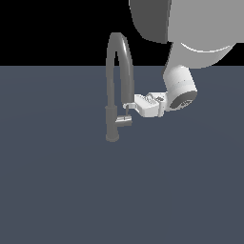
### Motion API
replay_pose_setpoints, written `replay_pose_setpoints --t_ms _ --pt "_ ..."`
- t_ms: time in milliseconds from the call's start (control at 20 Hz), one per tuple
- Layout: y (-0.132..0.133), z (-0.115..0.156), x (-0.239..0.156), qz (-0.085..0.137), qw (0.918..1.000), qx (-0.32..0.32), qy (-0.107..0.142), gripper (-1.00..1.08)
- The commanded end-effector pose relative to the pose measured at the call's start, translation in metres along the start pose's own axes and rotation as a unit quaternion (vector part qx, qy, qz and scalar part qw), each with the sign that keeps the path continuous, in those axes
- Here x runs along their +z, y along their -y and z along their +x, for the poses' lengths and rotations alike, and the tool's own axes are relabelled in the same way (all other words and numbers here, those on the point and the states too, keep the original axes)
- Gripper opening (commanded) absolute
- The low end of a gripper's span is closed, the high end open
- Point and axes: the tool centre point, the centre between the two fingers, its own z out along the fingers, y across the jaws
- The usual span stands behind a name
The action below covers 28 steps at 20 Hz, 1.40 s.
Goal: Turn on the faucet by rotating a designated handle.
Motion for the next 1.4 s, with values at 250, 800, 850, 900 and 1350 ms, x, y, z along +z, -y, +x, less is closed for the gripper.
replay_pose_setpoints --t_ms 250,800,850,900,1350 --pt "-0.011 -0.005 0.000 0.000 1.0000 0.000 0.000 -1.00" --pt "-0.025 -0.009 0.000 0.001 1.0000 0.000 -0.001 -1.00" --pt "-0.027 -0.009 0.000 0.001 1.0000 0.000 -0.001 -1.00" --pt "-0.029 -0.009 0.000 0.001 1.0000 0.000 -0.001 -1.00" --pt "-0.051 -0.009 0.000 0.001 1.0000 0.000 0.000 -1.00"
